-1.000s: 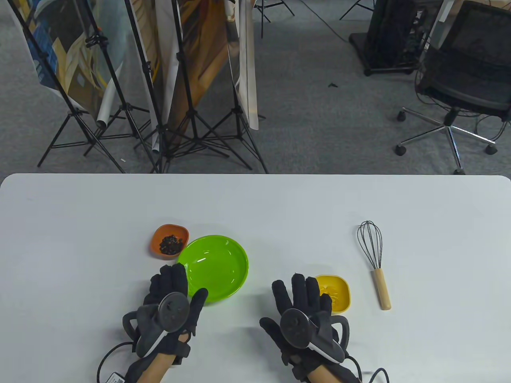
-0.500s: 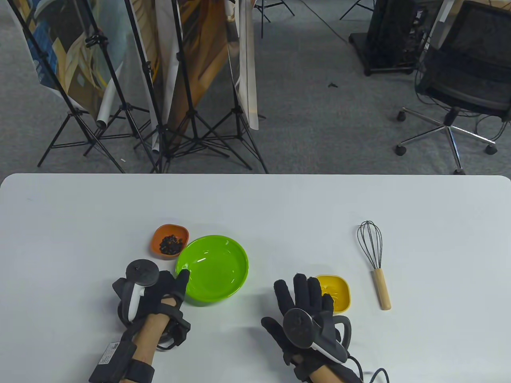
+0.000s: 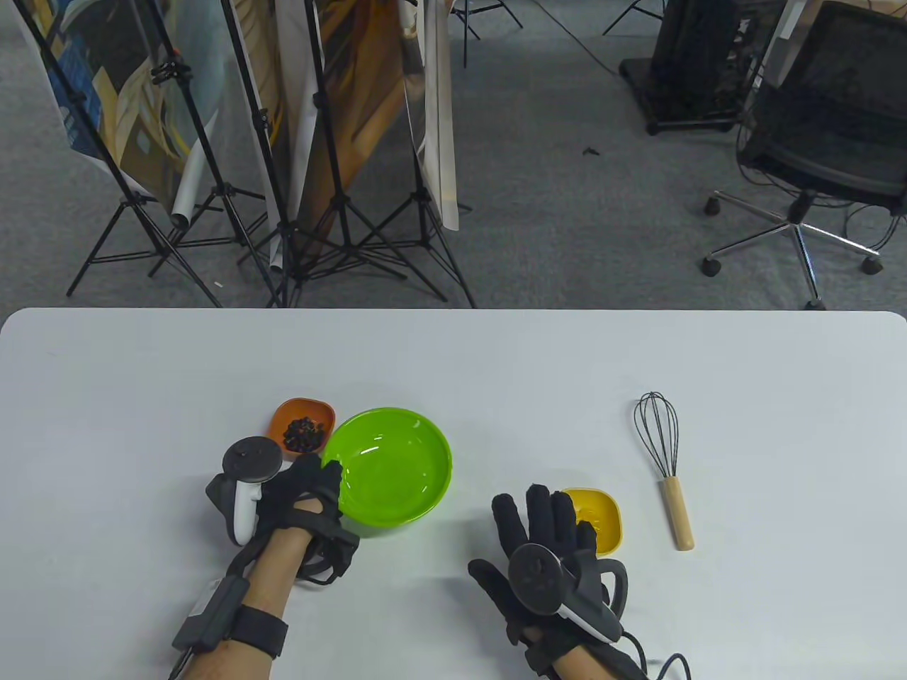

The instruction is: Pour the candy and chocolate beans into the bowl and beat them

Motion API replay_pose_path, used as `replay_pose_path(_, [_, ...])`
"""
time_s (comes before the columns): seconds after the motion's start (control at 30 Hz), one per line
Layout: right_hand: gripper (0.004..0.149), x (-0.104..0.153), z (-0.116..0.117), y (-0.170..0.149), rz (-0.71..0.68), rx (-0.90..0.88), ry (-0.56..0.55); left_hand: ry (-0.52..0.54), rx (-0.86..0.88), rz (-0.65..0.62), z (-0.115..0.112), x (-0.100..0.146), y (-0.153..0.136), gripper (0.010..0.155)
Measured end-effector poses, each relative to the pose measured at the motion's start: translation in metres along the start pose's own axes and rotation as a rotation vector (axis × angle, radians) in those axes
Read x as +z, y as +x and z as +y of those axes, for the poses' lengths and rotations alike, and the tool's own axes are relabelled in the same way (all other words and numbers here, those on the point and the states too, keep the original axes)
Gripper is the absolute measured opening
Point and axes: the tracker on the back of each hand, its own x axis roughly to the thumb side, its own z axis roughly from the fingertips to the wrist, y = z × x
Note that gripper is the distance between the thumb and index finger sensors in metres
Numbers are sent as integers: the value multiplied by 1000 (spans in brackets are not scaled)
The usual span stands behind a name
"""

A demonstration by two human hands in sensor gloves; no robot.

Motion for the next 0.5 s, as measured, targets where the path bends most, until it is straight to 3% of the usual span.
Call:
replay_pose_path(0.2, [84, 0, -3, -5, 18, -4, -11, -25, -24, -40, -34, -7, 44, 47])
replay_pose_path(0.37, [84, 1, -7, -11, 31, -10, -23, -68, -36, 6, -65, -24, 44, 47])
replay_pose_path(0.5, [84, 0, -8, -12, 45, -25, -29, -79, -67, 15, -77, -33, 40, 47])
